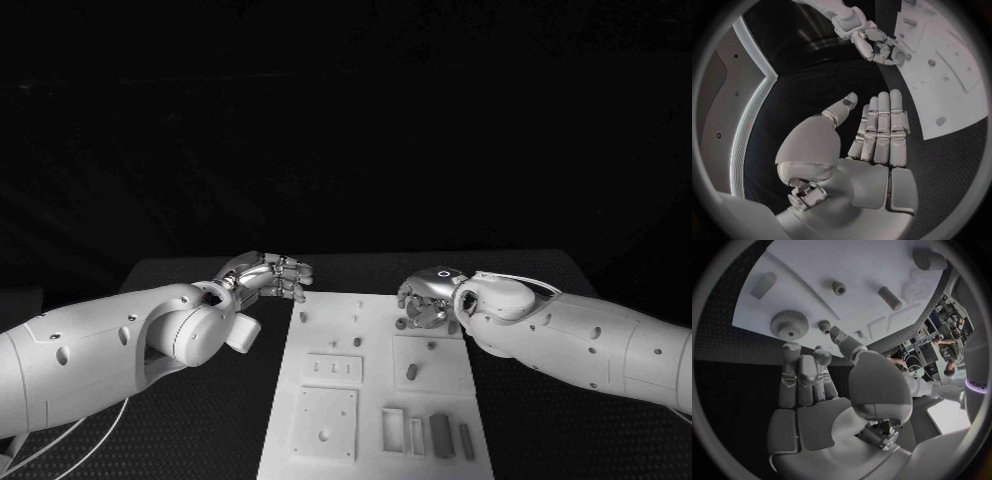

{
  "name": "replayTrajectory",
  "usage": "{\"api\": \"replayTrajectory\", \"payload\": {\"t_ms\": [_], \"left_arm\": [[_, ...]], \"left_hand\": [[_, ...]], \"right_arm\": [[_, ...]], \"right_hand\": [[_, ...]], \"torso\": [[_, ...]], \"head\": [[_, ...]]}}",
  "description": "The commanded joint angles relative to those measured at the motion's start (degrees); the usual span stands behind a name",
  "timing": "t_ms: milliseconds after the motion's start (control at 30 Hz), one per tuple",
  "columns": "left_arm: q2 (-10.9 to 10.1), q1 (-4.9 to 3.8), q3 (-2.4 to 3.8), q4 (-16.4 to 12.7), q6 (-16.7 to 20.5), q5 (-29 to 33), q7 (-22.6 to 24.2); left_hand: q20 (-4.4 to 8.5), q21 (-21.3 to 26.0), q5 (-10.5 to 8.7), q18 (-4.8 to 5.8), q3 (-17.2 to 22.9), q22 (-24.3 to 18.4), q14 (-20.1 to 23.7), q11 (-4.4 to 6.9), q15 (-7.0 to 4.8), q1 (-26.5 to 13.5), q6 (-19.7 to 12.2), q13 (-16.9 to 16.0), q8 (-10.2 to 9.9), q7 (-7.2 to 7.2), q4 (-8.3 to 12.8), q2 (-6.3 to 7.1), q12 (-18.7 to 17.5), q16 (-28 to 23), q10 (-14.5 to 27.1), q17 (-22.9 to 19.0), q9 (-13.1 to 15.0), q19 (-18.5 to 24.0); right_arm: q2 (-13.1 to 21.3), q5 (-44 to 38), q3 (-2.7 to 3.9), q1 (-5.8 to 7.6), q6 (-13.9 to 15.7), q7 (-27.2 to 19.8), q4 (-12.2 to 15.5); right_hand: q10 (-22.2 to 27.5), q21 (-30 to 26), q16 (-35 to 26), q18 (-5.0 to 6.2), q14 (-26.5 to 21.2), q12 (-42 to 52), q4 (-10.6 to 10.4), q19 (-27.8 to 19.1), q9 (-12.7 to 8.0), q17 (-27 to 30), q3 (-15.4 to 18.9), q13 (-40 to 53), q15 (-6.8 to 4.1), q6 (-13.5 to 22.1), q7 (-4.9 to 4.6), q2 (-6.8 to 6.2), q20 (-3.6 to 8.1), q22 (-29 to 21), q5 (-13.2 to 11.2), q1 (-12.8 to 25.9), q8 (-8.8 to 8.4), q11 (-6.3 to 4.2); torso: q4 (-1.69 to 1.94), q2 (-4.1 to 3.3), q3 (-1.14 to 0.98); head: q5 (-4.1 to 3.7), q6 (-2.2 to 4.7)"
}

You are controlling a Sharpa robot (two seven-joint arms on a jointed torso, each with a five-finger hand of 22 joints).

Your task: Assemble the parts on the task board

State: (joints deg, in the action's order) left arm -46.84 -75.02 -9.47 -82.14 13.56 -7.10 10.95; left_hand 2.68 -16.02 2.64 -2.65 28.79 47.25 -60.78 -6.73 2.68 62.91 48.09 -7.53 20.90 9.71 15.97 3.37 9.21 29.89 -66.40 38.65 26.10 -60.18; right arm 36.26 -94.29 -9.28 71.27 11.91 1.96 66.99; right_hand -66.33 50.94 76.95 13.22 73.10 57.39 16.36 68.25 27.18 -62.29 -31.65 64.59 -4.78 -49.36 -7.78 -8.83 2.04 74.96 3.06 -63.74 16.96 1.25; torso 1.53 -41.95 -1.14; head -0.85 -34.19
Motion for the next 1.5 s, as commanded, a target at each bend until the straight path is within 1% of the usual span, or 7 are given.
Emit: {"api": "replayTrajectory", "payload": {"t_ms": [33,267,400,733,967,1300,1500], "left_arm": [[0.0,-0.16,0.06,-0.2,-0.9,0.0,0.5],[0.0,-0.19,0.07,-0.2,-0.9,0.0,0.4],[-0.1,-0.29,0.08,-0.2,-1.0,0.0,0.4],[-0.1,-0.50,0.10,-0.4,-1.1,0.0,0.3],[-0.2,-0.61,0.11,-0.5,-1.1,0.0,0.3],[-0.2,-0.72,0.12,-0.5,-1.2,0.0,0.2],[-0.3,-0.74,0.12,-0.4,-1.2,0.0,0.1]], "left_hand": [[0.17,0.2,0.24,-0.56,-0.3,0.1,0.1,-0.32,0.06,-0.7,0.0,0.0,-0.2,0.55,0.0,0.10,-0.3,-0.4,0.1,0.1,-0.1,0.2],[0.18,0.2,0.24,-0.55,-0.3,0.1,0.1,-0.34,0.06,-0.8,-0.1,0.1,-0.3,0.58,0.0,0.13,-0.4,-0.5,0.1,0.2,-0.1,0.2],[0.19,0.2,0.24,-0.54,-0.3,0.1,0.1,-0.35,0.05,-0.9,-0.1,0.0,-0.3,0.60,-0.1,0.12,-0.5,-0.5,0.1,0.3,-0.1,0.2],[0.20,0.3,0.24,-0.52,-0.3,0.2,0.1,-0.37,0.05,-1.0,-0.2,0.0,-0.4,0.63,-0.1,0.15,-0.6,-0.6,0.1,0.5,-0.1,0.2],[0.21,0.3,0.24,-0.51,-0.3,0.2,0.1,-0.38,0.06,-1.1,-0.2,0.0,-0.5,0.65,-0.1,0.16,-0.7,-0.7,0.1,0.6,-0.1,0.2],[0.21,0.3,0.24,-0.50,-0.3,0.2,0.1,-0.39,0.06,-1.1,-0.2,0.0,-0.5,0.67,-0.1,0.16,-0.8,-0.8,0.0,0.7,-0.1,0.2],[0.21,0.3,0.24,-0.49,-0.3,0.3,0.1,-0.40,0.06,-1.2,-0.2,0.0,-0.6,0.68,-0.2,0.18,-0.8,-0.9,0.0,0.8,-0.1,0.2]], "right_arm": [[-0.4,-1.7,0.02,-0.21,-0.9,0.3,-0.2],[-0.9,-1.8,0.03,-0.64,-0.9,0.3,-0.6],[-1.1,-1.8,0.03,-0.75,-1.0,0.3,-0.8],[-1.6,-2.1,0.03,-1.12,-1.3,0.2,-1.6],[-2.0,-2.3,0.03,-1.33,-1.6,0.3,-2.3],[-1.9,-2.8,0.03,-1.35,-2.1,0.4,-2.3],[-2.0,-3.4,0.03,-1.39,-2.5,0.4,-2.1]], "right_hand": [[0.4,0.6,0.6,1.78,0.5,0.6,0.0,-0.3,0.0,-0.5,-0.4,0.6,0.09,-0.3,-0.20,0.19,0.28,1.4,-0.2,0.6,-0.31,0.21],[0.3,1.2,1.5,1.78,1.2,1.6,0.0,-0.2,0.1,-1.4,-0.6,1.6,0.07,-0.7,-0.16,0.45,0.41,1.3,-0.2,0.8,-0.25,0.18],[0.3,1.5,1.8,1.78,1.4,1.9,0.0,-0.2,0.2,-1.7,-0.6,1.9,0.07,-0.8,-0.15,0.62,0.46,1.3,-0.2,0.9,-0.25,0.17],[0.1,2.1,2.5,1.78,2.0,2.4,-0.1,-0.2,0.3,-2.5,-0.9,2.4,-0.02,-1.4,-0.02,1.29,0.62,1.3,-0.2,1.1,-0.06,0.06],[-0.1,2.5,2.9,1.78,2.3,2.7,0.0,-0.2,0.4,-2.8,-1.1,2.7,-0.09,-1.7,0.07,2.31,0.75,1.3,-0.2,1.2,0.00,-0.02],[-0.4,3.0,3.4,1.78,2.6,3.0,0.1,-0.4,0.7,-3.2,-1.3,3.0,-0.25,-2.7,0.29,3.92,0.89,1.3,-0.2,1.1,0.36,-0.21],[-0.7,3.5,3.8,1.78,2.9,3.2,0.2,-0.5,1.0,-3.5,-1.4,3.2,-0.51,-3.9,0.63,4.99,1.01,1.3,-0.2,0.9,0.88,-0.52]], "torso": [[0.08,-0.51,-0.01],[0.10,-0.99,-0.02],[0.13,-1.23,-0.02],[0.23,-1.54,-0.16],[0.18,-1.73,-0.19],[0.13,-1.80,-0.25],[0.21,-1.95,-0.30]], "head": [[0.02,-0.03],[0.07,-0.21],[0.04,-0.12],[0.08,-0.26],[0.17,-0.35],[0.19,-0.65],[0.13,-0.66]]}}
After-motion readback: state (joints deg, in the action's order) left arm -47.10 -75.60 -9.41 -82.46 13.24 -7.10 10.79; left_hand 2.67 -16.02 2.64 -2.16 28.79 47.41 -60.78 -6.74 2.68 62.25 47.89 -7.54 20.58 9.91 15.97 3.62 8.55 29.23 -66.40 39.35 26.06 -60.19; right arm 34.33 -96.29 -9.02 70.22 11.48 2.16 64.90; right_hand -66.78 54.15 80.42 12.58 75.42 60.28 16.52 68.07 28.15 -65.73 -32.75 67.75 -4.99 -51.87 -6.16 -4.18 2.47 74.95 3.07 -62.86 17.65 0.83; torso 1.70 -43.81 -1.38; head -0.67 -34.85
